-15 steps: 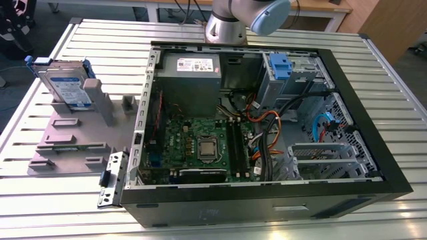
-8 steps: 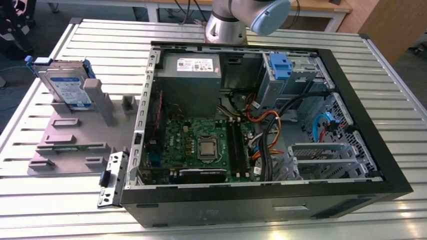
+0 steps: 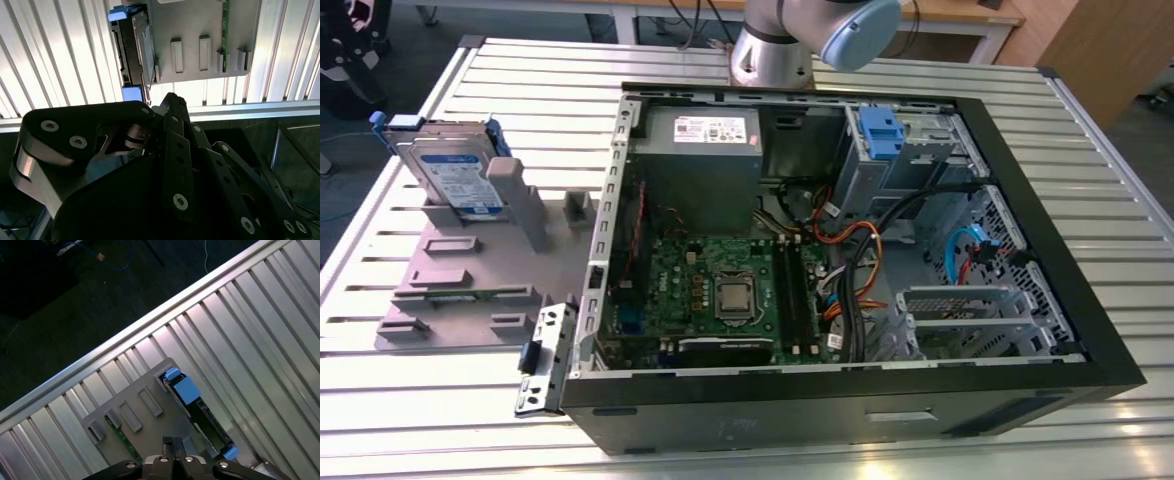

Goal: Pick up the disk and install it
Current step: 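Pick up the disk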

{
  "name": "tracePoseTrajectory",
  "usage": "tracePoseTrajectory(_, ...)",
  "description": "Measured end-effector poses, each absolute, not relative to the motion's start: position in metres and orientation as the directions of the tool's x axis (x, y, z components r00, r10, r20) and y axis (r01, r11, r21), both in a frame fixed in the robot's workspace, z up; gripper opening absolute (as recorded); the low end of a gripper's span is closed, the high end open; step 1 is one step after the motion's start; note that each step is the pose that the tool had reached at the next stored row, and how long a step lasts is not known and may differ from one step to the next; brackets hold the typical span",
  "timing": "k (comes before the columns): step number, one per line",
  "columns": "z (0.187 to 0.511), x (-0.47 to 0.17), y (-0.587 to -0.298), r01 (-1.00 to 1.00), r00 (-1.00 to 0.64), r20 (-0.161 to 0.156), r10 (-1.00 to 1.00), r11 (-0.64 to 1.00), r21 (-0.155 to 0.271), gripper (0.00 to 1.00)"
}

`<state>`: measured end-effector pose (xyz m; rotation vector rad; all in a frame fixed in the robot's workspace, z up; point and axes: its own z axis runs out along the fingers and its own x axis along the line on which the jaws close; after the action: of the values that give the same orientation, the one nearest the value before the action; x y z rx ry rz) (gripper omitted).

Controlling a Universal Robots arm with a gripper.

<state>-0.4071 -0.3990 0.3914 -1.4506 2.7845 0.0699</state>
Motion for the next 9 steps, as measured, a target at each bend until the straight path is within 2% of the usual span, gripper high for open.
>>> tracePoseTrajectory(9, 0.3914, -0.4071, -0.399, -0.829, -0.559, -0.022, -0.829, 0.558, 0.039, 0.11)
